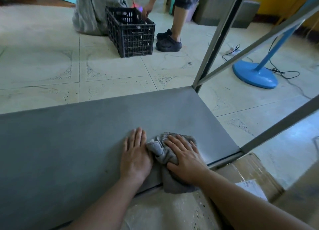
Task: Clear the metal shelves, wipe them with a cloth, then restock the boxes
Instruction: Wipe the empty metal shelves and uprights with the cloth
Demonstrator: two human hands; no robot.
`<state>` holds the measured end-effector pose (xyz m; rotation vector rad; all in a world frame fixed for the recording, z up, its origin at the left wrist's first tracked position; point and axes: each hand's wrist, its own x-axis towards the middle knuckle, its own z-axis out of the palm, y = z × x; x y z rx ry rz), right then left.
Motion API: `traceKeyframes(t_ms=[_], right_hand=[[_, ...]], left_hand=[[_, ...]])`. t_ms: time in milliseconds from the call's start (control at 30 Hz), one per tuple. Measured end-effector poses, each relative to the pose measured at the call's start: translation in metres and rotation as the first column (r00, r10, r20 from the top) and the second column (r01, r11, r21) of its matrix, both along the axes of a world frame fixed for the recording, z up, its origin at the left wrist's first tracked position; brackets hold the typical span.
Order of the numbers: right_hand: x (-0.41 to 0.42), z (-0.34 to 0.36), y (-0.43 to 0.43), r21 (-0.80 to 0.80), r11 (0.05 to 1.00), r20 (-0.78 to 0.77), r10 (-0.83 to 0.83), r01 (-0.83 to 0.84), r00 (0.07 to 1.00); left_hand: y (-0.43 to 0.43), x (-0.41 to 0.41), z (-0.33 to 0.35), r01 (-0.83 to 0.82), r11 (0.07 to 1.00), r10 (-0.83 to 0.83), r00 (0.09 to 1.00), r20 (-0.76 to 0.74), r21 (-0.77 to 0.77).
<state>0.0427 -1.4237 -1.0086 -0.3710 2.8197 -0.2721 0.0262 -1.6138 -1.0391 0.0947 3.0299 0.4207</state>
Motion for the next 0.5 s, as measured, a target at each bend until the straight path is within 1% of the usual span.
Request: traceKeyframes(t_ms=[100, 200, 267, 333, 433, 500], right_hand=[[-0.02, 0.002, 0.008, 0.007, 0.995, -0.005, 0.102, -0.102, 0.995], [-0.069, 0.006, 0.003, 0.017, 0.985, 0.014, 0.172, -0.172, 0.985], [-0.111, 0.004, -0.015, 0.019, 0.988, -0.013, 0.152, -0.151, 0.988], [-0.155, -0.001, -0.044, 0.007, 0.996, -0.051, 0.085, -0.085, 0.995], [-0.209, -0.01, -0.081, -0.065, 0.998, -0.089, -0.016, 0.01, 0.996], [-0.228, -0.014, -0.087, -0.103, 0.994, -0.1, -0.048, 0.037, 0.994]], left_hand=[[0.001, 0.001, 0.0, -0.001, 1.0, 0.001, 1.0, 0.025, 0.01], [0.0, 0.0, -0.006, 0.0, 1.0, 0.0, 1.0, 0.001, -0.01], [0.001, 0.002, -0.013, -0.007, 1.0, 0.007, 1.0, 0.008, -0.027], [0.001, 0.001, -0.015, -0.028, 1.0, 0.028, 1.0, -0.01, -0.006], [0.004, -0.003, -0.017, -0.041, 0.999, 0.043, 0.996, -0.084, 0.024], [0.003, -0.004, -0.021, -0.023, 0.999, 0.027, 0.996, -0.087, 0.04]])
